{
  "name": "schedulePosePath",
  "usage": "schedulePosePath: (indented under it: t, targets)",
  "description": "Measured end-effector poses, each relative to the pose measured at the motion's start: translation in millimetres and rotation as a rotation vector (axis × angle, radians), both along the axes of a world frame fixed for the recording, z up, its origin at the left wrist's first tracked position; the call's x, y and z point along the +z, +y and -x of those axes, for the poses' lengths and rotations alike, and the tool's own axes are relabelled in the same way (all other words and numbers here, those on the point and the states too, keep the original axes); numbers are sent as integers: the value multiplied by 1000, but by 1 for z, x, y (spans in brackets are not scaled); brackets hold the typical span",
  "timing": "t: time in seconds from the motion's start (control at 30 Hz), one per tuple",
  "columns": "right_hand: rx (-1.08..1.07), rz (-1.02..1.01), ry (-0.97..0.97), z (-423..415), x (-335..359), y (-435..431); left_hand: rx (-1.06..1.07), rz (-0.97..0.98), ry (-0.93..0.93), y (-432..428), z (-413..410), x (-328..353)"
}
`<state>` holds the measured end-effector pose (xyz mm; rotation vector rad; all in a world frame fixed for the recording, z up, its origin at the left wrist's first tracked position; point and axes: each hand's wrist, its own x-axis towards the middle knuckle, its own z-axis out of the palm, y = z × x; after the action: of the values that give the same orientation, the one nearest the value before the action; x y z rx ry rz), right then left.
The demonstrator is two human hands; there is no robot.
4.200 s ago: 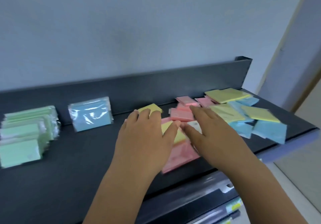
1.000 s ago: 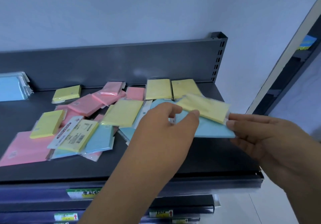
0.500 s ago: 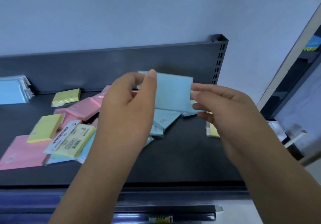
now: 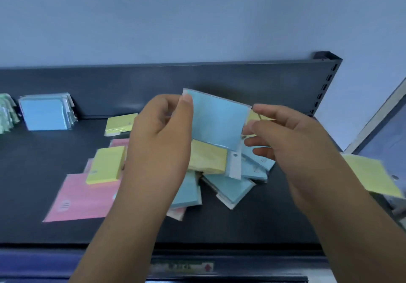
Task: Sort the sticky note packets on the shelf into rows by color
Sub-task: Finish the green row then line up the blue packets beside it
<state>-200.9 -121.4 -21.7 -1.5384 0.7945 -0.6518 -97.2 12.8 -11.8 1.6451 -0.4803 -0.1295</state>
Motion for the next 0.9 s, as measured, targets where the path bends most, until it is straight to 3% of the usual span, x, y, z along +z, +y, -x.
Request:
schedulePosePath:
  t: [0.2,0.33,0.57,0.7,0.9]
  targets:
    - [-80,21,5,-58,-3,71,-144,29,-21,65,-65,0]
    - [-110,-70,-38,-95,-4,127,-166,54,3,112,-117,3]
    - [-142,-233,-172,-141,3,184,-207,131,404,158,-153,-11]
    - [-42,-225,-129,-156,2,196,-322,172,471,166,-156,-13]
    - [74,-134,10,-173,7,189,-258,180,419,174,-181,-8]
